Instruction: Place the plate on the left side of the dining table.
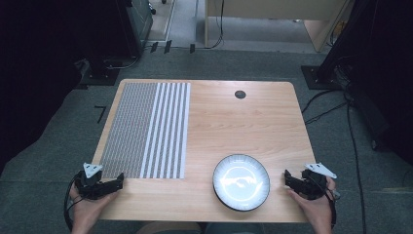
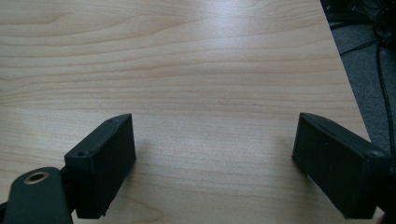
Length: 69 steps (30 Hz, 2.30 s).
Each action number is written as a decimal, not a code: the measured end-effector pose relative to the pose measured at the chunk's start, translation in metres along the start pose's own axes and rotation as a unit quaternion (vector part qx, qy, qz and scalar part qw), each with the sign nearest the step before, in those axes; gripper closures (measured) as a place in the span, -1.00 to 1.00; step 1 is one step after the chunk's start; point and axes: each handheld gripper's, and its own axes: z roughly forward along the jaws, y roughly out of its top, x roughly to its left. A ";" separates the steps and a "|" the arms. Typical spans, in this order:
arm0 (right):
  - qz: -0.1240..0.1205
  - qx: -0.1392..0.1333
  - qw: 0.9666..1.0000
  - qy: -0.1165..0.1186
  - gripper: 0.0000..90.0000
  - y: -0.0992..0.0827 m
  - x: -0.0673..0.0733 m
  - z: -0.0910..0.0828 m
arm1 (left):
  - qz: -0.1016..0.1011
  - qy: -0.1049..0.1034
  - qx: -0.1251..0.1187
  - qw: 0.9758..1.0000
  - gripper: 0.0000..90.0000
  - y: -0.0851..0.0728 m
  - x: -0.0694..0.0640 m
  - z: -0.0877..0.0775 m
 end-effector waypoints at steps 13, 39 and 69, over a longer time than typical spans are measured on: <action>0.010 0.000 1.000 -0.008 -0.63 -0.002 -0.001 -0.003 | 0.003 -0.011 0.007 1.000 -1.00 0.004 -0.001 -0.005; 0.046 -0.028 0.998 -0.029 -0.56 0.012 0.010 -0.041 | 0.013 -0.054 -0.011 0.998 -0.84 0.017 -0.029 -0.021; 0.052 -0.043 0.998 0.015 -0.36 0.022 0.044 -0.059 | 0.001 -0.111 -0.035 0.993 -0.84 0.043 -0.120 -0.025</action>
